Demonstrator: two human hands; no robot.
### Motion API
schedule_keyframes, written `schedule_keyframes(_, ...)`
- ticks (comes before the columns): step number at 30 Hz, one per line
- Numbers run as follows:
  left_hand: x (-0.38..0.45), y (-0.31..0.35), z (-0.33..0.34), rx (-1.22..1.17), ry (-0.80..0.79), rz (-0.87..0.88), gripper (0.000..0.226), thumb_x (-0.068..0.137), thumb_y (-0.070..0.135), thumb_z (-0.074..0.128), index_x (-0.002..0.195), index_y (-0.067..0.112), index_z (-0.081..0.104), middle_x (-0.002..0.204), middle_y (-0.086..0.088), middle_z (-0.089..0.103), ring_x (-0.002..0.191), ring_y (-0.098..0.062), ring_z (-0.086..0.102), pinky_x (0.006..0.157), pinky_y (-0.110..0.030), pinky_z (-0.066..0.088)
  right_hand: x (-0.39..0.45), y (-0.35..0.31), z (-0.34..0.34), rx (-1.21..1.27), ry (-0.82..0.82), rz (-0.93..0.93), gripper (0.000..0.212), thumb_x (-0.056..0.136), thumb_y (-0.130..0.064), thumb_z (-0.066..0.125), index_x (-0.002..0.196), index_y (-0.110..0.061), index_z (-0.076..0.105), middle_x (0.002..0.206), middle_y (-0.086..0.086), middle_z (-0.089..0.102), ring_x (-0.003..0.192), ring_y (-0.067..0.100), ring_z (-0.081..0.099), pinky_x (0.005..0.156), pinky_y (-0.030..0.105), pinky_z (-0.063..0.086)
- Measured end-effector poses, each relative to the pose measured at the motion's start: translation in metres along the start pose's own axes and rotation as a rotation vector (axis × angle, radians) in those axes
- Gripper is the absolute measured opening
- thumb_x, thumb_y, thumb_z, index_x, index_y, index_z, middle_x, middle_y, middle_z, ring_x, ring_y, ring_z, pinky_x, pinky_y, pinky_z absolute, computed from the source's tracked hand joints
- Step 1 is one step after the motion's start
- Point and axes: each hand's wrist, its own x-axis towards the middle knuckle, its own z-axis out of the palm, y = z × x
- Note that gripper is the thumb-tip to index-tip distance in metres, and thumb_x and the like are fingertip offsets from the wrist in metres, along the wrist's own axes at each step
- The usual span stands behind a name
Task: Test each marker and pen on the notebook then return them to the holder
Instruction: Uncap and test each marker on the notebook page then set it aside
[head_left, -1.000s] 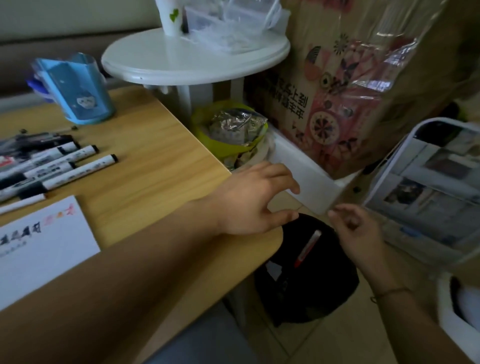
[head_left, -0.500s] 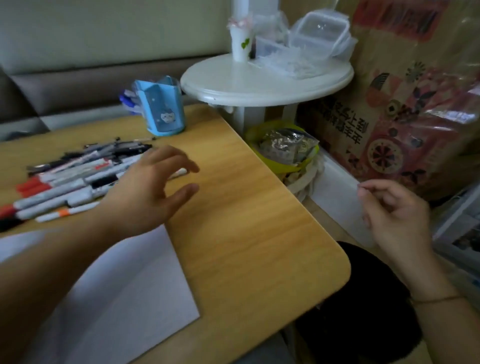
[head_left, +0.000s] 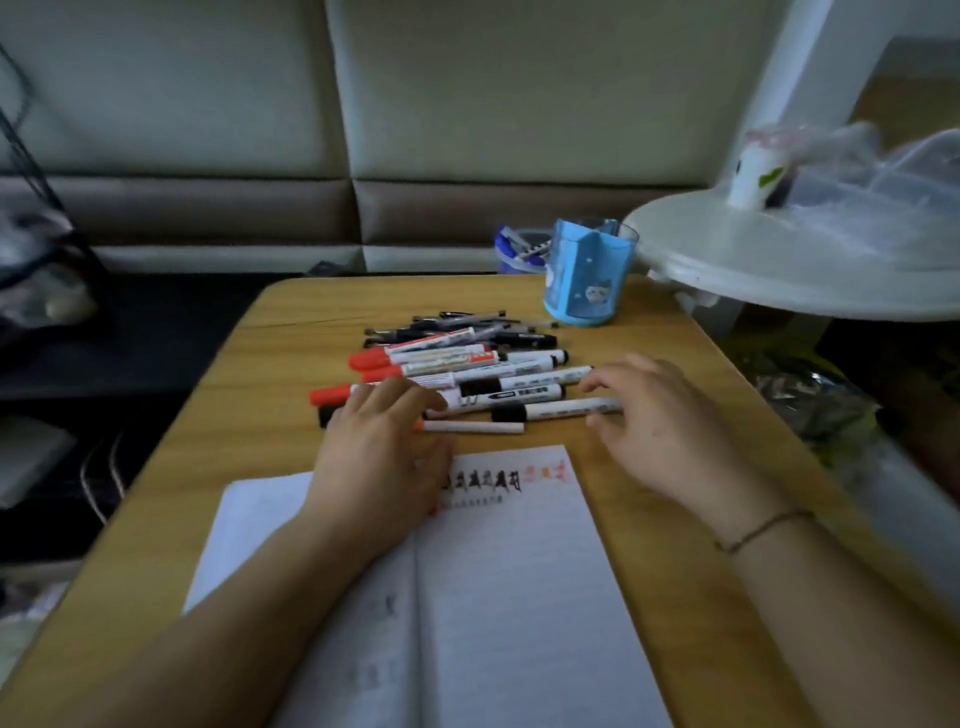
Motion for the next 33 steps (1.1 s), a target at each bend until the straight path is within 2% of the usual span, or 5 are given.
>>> schedule_keyframes(9, -0.002, 0.000, -0.001, -0.081, -0.044, 0.000, 0.044, 0.081, 0.046, 0.045, 0.113, 0.021, 0.063, 0.114, 0.002, 0.062, 0.104, -0.024, 0.053, 0.088, -0.044, 0.047, 0.001, 0.013, 0.029, 0.051, 0.025, 0.044, 0.023, 0.088, -0.035, 0.064, 0.111, -0.031, 0.064, 0.122, -0.011, 0.054, 0.114, 0.014, 0.036, 0.091, 0.031, 0.036)
schedule_keyframes(19, -0.004, 0.026, -0.015, 0.067, 0.245, 0.292, 0.052, 0.091, 0.051, 0.058, 0.126, 0.013, 0.056, 0.123, -0.006, 0.059, 0.110, -0.028, 0.054, 0.088, -0.040, 0.044, -0.034, -0.034, -0.006, 0.717, 0.132, -0.211, 0.015, 0.078, -0.035, 0.066, 0.090, -0.026, 0.066, 0.081, -0.012, 0.066, 0.078, -0.002, 0.062, 0.055, 0.004, 0.044)
schedule_keyframes(23, -0.006, 0.031, -0.014, 0.101, 0.317, 0.258, 0.045, 0.090, 0.053, 0.058, 0.114, 0.014, 0.059, 0.115, -0.007, 0.049, 0.100, -0.030, 0.048, 0.080, -0.042, 0.042, -0.036, -0.035, -0.005, 0.923, 0.033, -0.177, 0.019, 0.077, -0.033, 0.072, 0.088, -0.018, 0.072, 0.076, -0.005, 0.071, 0.067, 0.006, 0.067, 0.055, 0.015, 0.051)
schedule_keyframes(29, -0.009, 0.033, -0.010, -0.062, 0.113, 0.380, 0.031, 0.100, 0.041, 0.043, 0.100, 0.015, 0.061, 0.084, -0.002, 0.061, 0.071, -0.027, 0.058, 0.055, -0.034, 0.043, -0.041, -0.039, 0.005, 1.438, -0.070, -0.078, 0.032, 0.067, -0.049, 0.079, 0.080, -0.020, 0.072, 0.060, 0.006, 0.062, 0.059, 0.025, 0.060, 0.059, 0.038, 0.051)
schedule_keyframes(33, -0.013, 0.034, -0.014, -0.266, -0.120, 0.413, 0.022, 0.102, 0.035, 0.044, 0.102, 0.023, 0.063, 0.088, 0.008, 0.068, 0.076, -0.020, 0.064, 0.057, -0.036, 0.048, -0.044, -0.046, 0.014, 1.320, -0.193, -0.069, 0.028, 0.073, -0.042, 0.072, 0.076, -0.015, 0.062, 0.059, 0.011, 0.062, 0.053, 0.025, 0.059, 0.051, 0.033, 0.048)
